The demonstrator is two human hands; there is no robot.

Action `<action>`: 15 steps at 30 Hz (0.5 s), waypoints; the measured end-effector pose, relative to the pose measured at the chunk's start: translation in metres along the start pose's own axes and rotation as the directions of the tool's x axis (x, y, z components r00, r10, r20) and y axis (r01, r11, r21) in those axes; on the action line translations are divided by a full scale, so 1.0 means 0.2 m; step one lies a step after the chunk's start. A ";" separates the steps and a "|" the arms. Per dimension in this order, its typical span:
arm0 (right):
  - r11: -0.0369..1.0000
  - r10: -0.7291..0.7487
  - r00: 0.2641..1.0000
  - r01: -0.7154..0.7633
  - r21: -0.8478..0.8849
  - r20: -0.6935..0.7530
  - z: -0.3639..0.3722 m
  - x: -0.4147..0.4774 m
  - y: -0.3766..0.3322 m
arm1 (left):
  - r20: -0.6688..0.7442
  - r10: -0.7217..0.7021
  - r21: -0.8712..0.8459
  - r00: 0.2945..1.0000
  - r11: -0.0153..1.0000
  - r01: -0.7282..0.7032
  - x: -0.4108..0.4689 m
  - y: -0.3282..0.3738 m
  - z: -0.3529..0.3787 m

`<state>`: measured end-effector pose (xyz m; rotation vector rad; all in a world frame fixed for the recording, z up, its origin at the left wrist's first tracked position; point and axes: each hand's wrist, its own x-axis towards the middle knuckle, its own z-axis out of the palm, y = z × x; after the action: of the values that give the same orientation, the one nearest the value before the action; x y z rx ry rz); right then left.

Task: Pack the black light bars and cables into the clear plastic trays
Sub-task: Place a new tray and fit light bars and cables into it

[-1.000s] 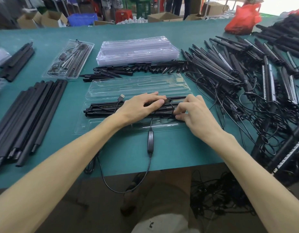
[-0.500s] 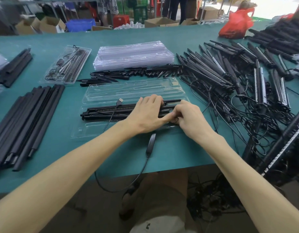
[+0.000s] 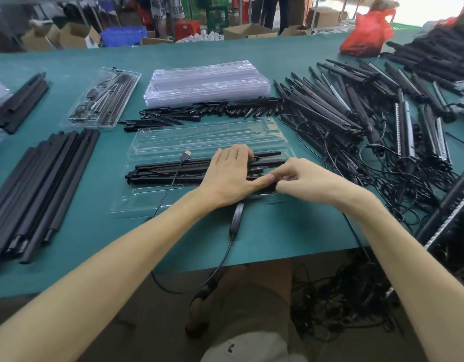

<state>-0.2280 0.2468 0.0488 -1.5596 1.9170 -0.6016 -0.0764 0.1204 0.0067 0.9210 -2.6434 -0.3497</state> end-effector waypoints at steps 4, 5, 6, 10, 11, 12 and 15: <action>0.998 -0.045 0.999 0.046 0.036 -0.017 0.02 -0.01 0.01 | -0.016 -0.011 0.005 1.000 1.000 0.011 0.00 0.00 0.01; 0.999 -0.048 0.996 0.048 -0.004 -0.075 0.03 0.00 0.02 | -0.017 -0.015 0.003 1.000 1.000 0.015 0.00 0.00 0.01; 0.998 -0.052 0.992 0.048 -0.029 -0.119 0.04 0.00 0.02 | -0.016 -0.015 0.000 1.000 1.000 0.015 0.00 0.00 0.01; 0.999 -0.042 0.988 0.043 0.000 -0.149 0.05 0.02 0.03 | -0.002 -0.011 -0.063 1.000 0.998 0.011 0.01 -0.02 0.00; 0.999 -0.028 0.988 0.030 0.010 -0.150 0.05 0.02 0.03 | 0.007 -0.009 -0.086 1.000 0.996 0.009 0.01 -0.02 -0.01; 1.000 -0.017 0.988 0.019 0.017 -0.154 0.05 0.02 0.03 | 0.020 -0.007 -0.109 1.000 0.994 0.009 0.01 -0.03 -0.02; 1.000 -0.019 0.984 0.016 -0.020 -0.176 0.06 0.02 0.02 | 0.050 -0.005 -0.148 0.999 0.989 0.012 0.01 -0.04 -0.05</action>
<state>-0.2229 0.2442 0.0372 -1.5820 2.0445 -0.7537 -0.0691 0.1122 0.0130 0.8868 -2.6170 -0.5701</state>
